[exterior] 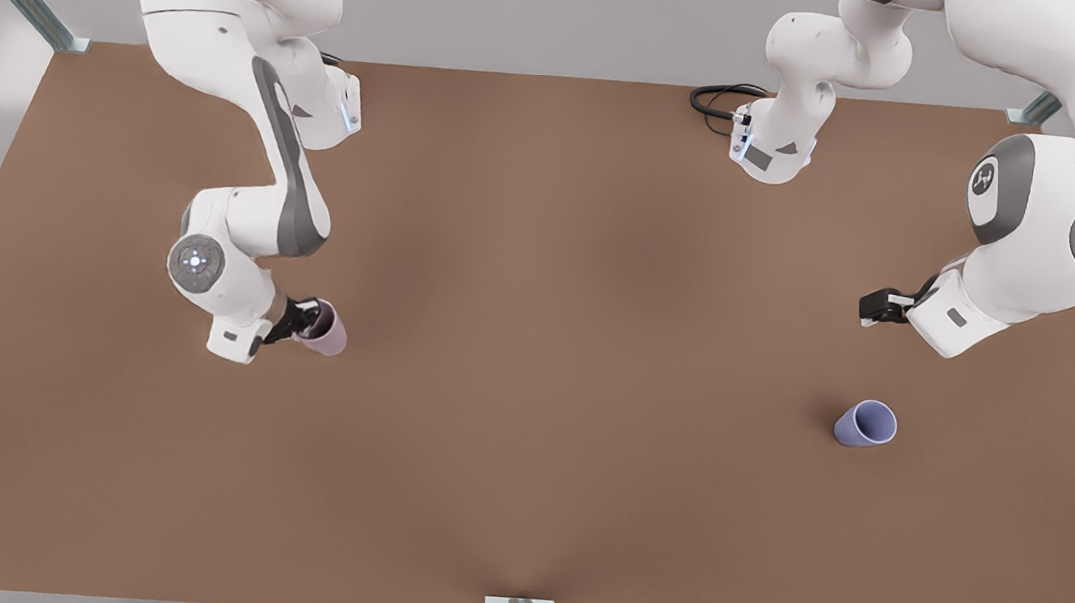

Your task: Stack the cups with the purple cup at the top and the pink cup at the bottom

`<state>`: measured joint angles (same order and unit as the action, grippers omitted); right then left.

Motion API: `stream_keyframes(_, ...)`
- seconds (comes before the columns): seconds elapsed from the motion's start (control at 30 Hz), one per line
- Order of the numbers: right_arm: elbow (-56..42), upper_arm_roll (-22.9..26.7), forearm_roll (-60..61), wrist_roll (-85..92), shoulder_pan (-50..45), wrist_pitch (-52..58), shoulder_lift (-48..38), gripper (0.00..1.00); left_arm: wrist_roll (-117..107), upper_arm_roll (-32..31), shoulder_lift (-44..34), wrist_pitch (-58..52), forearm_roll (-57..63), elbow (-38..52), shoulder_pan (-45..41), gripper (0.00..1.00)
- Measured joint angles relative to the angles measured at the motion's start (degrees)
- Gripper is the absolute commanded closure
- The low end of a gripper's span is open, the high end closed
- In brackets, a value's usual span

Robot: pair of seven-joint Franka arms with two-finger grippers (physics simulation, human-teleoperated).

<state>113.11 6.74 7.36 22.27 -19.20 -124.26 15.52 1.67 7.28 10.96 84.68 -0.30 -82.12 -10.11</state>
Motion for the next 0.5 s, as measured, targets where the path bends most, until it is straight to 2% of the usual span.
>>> stream_keyframes(0.23, -6.72, -1.53, 0.19, -13.01, -10.11, 0.23, 4.1, 0.79, 0.02, 0.0, 0.02, -0.11, 0.04, 0.4, 0.0, 0.0)
stream_keyframes(0.5, -19.32, -1.71, 0.31, -30.8, -22.12, 0.23, 13.98, 0.79, 0.06, 1.83, 2.44, 0.27, 0.12, 0.59, 0.33, 0.0)
